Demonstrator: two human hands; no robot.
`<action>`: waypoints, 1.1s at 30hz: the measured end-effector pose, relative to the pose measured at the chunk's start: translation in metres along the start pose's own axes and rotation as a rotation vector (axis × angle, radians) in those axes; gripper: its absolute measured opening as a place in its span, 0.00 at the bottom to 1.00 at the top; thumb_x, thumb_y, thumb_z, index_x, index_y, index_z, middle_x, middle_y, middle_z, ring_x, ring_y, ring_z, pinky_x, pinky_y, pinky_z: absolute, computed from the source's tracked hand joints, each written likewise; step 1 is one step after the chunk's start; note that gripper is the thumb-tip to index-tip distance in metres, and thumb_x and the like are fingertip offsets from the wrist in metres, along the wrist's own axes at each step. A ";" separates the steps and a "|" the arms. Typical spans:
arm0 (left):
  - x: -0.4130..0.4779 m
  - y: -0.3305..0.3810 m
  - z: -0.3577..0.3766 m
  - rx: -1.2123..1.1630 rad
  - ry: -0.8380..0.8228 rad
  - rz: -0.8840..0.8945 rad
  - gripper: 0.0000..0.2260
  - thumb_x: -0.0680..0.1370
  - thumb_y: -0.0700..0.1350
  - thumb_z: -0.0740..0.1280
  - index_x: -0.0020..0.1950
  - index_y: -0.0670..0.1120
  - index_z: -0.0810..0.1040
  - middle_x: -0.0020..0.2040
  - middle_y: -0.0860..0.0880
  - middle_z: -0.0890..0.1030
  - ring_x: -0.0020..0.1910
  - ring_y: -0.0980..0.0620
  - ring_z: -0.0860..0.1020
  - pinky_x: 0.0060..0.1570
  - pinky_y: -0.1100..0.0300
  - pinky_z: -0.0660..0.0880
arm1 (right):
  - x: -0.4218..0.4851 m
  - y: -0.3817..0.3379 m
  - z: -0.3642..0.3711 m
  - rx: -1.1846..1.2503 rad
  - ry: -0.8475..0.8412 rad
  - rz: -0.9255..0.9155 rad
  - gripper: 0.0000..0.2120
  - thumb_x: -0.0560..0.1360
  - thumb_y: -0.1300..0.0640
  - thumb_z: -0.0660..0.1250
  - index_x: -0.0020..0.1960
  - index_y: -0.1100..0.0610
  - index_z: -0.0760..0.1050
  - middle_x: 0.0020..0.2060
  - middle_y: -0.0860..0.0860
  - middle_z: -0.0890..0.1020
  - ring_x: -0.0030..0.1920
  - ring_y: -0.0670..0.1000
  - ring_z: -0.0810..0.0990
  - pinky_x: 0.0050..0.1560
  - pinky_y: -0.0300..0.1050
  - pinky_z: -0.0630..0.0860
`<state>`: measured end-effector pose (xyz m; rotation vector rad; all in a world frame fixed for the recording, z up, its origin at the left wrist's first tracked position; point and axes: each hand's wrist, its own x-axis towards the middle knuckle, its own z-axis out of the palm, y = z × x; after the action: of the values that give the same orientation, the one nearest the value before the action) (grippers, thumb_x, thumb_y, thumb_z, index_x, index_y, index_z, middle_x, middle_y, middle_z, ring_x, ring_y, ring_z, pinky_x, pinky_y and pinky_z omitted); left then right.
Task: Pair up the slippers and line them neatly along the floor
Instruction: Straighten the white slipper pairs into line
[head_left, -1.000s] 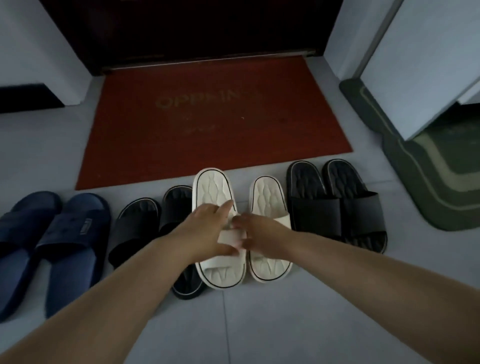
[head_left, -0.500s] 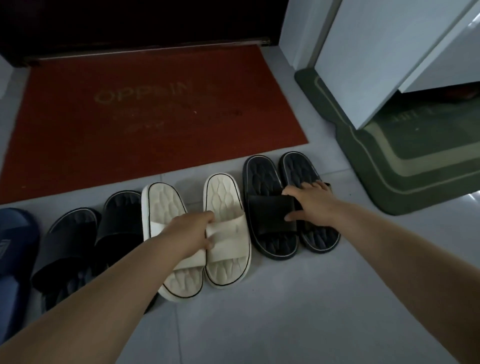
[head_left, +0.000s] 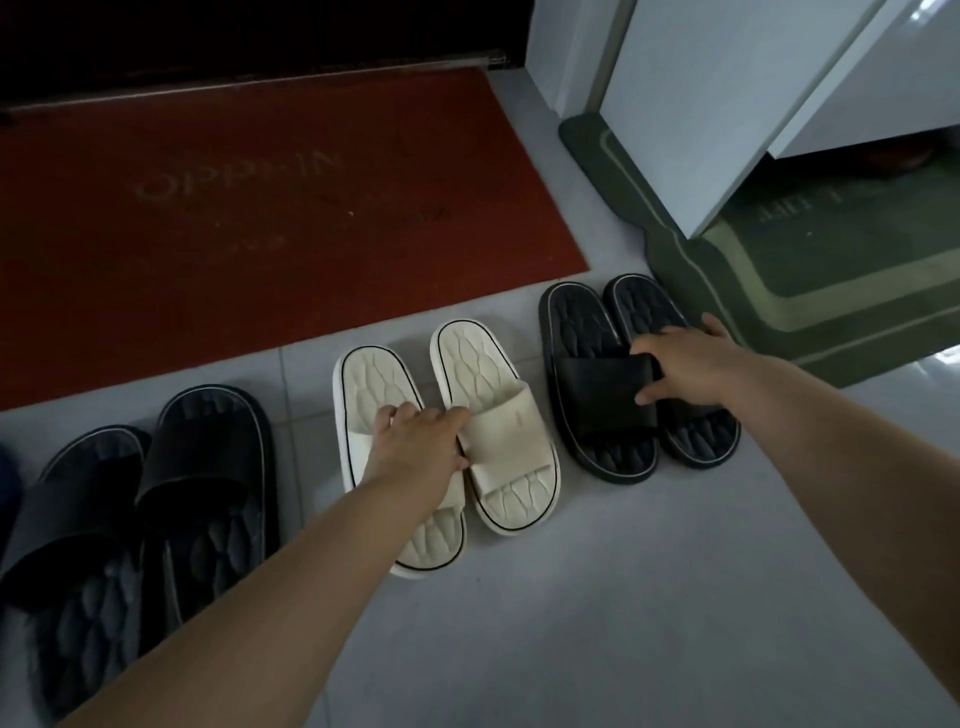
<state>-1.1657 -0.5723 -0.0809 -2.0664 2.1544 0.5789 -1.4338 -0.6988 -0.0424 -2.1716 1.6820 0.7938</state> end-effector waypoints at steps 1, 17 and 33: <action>-0.001 0.000 0.000 0.020 0.004 -0.002 0.21 0.77 0.53 0.62 0.68 0.54 0.64 0.63 0.50 0.75 0.64 0.45 0.67 0.69 0.50 0.54 | -0.002 -0.001 0.001 0.004 0.023 -0.004 0.33 0.69 0.42 0.69 0.70 0.45 0.60 0.68 0.54 0.68 0.70 0.56 0.65 0.74 0.57 0.45; -0.025 -0.025 -0.020 -0.187 -0.070 0.011 0.39 0.73 0.47 0.70 0.75 0.52 0.49 0.66 0.51 0.75 0.68 0.48 0.68 0.74 0.51 0.47 | -0.047 -0.148 0.028 0.032 0.155 -0.532 0.41 0.73 0.48 0.66 0.76 0.54 0.45 0.73 0.55 0.62 0.74 0.55 0.58 0.75 0.53 0.47; -0.038 -0.008 -0.006 -0.189 -0.040 -0.022 0.40 0.74 0.33 0.62 0.76 0.50 0.41 0.68 0.49 0.70 0.67 0.45 0.65 0.76 0.50 0.49 | -0.053 -0.158 0.027 0.162 0.048 -0.508 0.37 0.73 0.58 0.66 0.75 0.53 0.50 0.73 0.52 0.62 0.74 0.53 0.58 0.76 0.56 0.49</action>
<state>-1.1540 -0.5392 -0.0642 -2.1467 2.1257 0.8447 -1.2987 -0.5973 -0.0506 -2.3580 1.0837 0.4504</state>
